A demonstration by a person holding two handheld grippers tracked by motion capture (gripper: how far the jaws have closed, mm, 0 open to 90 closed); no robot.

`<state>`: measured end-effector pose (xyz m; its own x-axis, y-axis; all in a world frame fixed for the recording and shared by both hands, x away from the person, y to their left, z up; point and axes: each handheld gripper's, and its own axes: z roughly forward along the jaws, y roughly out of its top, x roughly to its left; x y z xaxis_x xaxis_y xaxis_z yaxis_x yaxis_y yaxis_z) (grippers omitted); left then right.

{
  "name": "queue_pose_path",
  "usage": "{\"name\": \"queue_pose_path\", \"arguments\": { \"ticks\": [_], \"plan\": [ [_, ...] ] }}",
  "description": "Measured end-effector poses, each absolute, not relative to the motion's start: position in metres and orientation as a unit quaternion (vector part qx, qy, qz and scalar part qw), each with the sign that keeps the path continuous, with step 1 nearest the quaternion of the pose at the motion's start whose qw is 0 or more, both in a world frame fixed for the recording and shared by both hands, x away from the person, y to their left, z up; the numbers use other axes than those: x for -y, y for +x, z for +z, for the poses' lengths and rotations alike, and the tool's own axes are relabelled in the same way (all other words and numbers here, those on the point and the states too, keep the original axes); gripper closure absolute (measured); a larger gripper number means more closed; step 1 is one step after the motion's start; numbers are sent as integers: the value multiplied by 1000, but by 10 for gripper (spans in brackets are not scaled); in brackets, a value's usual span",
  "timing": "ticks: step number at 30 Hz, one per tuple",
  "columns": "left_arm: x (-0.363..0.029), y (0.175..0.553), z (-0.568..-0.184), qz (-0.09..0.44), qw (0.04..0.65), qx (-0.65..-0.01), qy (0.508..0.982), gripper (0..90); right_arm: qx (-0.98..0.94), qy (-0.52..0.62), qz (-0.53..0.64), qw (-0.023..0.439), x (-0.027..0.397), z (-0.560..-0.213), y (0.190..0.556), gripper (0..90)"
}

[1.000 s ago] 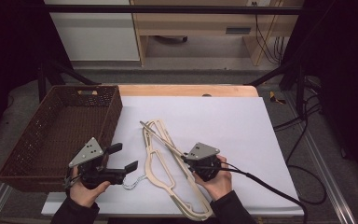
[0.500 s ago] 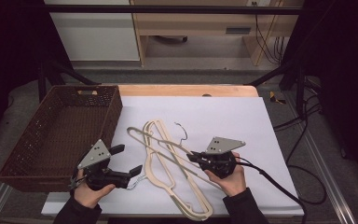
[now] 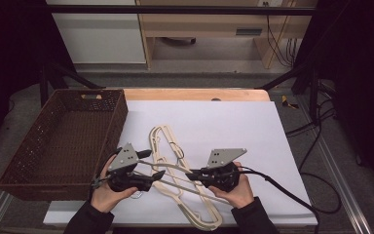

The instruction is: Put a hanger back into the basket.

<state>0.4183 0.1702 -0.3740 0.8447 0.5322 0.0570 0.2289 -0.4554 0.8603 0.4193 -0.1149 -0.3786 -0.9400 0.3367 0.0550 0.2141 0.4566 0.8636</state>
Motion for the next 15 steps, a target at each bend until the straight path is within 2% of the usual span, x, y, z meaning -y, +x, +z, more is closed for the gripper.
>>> {"name": "queue_pose_path", "arguments": {
  "ticks": [9,15],
  "plan": [
    [-164,418,-381,140,447,-207,859,615,-863,146,482,48,110,-381,419,867],
    [-163,415,-382,142,431,-197,869,667,-866,144,477,41,109,-383,419,864]
  ]
}}
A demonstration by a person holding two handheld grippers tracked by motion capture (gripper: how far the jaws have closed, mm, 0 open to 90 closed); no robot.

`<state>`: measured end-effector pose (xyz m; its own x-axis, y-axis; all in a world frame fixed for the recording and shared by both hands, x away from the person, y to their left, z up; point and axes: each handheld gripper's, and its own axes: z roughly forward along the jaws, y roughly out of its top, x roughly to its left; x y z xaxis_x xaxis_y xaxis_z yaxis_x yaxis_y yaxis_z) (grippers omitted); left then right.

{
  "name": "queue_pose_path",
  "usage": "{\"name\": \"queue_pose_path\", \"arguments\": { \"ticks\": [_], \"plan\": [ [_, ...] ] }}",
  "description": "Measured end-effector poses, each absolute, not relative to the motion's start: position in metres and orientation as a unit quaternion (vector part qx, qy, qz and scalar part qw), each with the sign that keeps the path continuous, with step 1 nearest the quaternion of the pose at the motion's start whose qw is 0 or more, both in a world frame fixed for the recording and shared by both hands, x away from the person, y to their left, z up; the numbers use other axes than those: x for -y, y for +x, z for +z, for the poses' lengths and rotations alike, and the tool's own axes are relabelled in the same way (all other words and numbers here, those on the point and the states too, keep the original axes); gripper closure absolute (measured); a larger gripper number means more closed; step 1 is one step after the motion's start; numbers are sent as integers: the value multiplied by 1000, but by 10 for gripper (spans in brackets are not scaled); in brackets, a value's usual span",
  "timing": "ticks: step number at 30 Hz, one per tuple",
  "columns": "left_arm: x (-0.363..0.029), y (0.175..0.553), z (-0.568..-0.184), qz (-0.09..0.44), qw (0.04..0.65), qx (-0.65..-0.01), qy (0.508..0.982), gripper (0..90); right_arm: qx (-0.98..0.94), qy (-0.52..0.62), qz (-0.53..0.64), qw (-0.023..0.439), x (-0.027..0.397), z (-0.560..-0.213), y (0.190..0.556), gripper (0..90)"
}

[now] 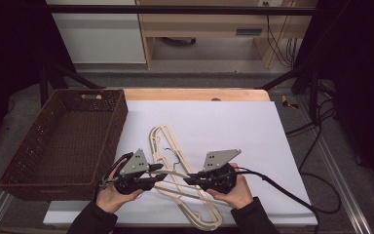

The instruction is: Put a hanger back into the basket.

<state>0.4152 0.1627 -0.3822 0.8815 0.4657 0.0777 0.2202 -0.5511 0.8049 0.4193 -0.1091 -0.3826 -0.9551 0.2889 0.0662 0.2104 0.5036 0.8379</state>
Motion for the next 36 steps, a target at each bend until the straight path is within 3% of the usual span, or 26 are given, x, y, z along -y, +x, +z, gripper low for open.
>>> {"name": "queue_pose_path", "arguments": {
  "ticks": [9,19,24,26,36],
  "plan": [
    [-159,409,-382,125,424,-199,875,786,-862,166,468,100,110,-382,420,770],
    [-155,401,-380,82,446,-199,869,862,-844,181,481,153,114,-387,423,579],
    [-157,395,-374,95,457,-210,859,864,-828,190,504,157,122,-383,423,542],
    [-161,395,-371,107,461,-217,854,864,-809,211,524,166,134,-377,422,457],
    [-178,396,-361,144,473,-264,828,864,-755,301,546,205,187,-371,419,239]
  ]
}}
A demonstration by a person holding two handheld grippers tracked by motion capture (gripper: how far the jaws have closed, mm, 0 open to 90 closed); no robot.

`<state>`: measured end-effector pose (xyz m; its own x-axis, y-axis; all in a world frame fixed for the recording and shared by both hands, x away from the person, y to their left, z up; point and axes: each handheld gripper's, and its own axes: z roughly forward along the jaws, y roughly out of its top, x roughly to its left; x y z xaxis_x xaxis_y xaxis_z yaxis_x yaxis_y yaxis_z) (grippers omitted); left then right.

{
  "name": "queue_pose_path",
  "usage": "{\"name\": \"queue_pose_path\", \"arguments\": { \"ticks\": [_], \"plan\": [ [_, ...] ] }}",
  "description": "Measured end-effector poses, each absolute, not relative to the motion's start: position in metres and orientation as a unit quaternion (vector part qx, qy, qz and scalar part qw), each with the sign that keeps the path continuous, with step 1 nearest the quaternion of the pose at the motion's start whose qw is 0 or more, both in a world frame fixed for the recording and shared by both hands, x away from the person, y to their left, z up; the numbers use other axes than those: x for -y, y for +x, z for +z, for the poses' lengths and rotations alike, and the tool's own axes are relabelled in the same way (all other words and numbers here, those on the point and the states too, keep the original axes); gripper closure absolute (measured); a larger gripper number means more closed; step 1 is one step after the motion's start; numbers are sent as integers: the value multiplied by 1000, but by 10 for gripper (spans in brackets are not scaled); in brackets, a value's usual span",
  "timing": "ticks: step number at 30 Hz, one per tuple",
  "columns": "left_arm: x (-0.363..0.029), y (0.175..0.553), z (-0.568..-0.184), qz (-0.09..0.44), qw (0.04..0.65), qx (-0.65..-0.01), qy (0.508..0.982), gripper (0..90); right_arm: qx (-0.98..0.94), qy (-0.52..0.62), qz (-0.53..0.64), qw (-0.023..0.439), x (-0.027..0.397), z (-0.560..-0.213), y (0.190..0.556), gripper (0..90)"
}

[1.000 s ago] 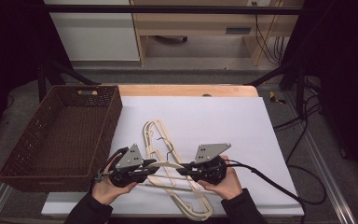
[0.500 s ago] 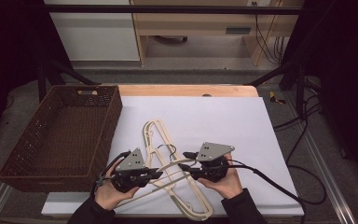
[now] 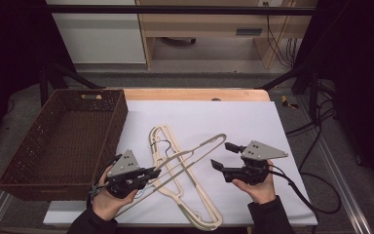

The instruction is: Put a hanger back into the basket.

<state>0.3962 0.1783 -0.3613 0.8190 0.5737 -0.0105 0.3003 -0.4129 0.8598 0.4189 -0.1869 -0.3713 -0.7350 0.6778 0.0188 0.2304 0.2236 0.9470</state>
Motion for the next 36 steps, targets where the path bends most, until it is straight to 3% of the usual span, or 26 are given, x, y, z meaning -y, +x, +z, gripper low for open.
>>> {"name": "queue_pose_path", "arguments": {
  "ticks": [4,13,36],
  "plan": [
    [-187,395,-353,156,486,-274,815,864,-736,334,550,211,207,-376,416,161],
    [-215,394,-321,176,521,-283,786,863,-719,372,546,215,228,-385,413,88],
    [-312,446,-250,211,521,-314,765,863,-700,397,544,238,250,-386,407,61]
  ]
}}
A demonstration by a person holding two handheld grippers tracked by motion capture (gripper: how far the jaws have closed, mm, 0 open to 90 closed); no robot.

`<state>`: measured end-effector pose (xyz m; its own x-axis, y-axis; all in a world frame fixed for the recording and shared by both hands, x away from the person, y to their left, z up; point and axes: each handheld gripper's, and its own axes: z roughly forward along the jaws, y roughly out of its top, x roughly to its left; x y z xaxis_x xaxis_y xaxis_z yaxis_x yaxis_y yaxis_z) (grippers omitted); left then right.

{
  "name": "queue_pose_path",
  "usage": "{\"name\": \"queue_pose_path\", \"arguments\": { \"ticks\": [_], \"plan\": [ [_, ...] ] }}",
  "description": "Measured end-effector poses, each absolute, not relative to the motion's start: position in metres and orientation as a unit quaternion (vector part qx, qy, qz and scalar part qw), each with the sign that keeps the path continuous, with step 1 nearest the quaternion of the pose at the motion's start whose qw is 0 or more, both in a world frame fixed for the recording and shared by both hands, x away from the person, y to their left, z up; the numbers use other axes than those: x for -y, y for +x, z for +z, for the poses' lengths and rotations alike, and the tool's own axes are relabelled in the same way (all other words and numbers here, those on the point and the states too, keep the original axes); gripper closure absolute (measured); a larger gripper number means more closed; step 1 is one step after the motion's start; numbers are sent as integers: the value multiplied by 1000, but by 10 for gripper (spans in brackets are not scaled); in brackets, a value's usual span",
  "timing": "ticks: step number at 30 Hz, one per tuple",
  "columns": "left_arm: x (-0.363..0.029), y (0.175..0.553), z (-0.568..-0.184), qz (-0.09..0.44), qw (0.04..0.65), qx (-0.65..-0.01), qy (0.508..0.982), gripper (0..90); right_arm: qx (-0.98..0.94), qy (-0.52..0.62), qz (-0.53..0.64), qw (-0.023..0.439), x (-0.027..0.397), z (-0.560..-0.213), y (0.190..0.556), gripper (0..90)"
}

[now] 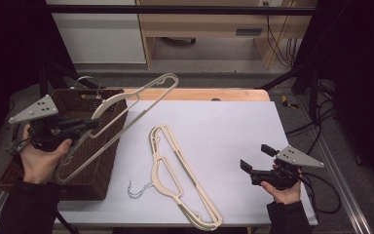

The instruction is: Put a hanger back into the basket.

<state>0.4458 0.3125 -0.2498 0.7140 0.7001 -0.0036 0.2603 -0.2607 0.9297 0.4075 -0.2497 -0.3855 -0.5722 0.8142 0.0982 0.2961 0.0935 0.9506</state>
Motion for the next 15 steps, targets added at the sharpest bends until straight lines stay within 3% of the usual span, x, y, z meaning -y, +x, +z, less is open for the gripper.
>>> {"name": "queue_pose_path", "arguments": {
  "ticks": [15],
  "plan": [
    [-367,487,-262,231,469,-353,776,863,-703,393,542,240,250,-385,407,52]
  ]
}}
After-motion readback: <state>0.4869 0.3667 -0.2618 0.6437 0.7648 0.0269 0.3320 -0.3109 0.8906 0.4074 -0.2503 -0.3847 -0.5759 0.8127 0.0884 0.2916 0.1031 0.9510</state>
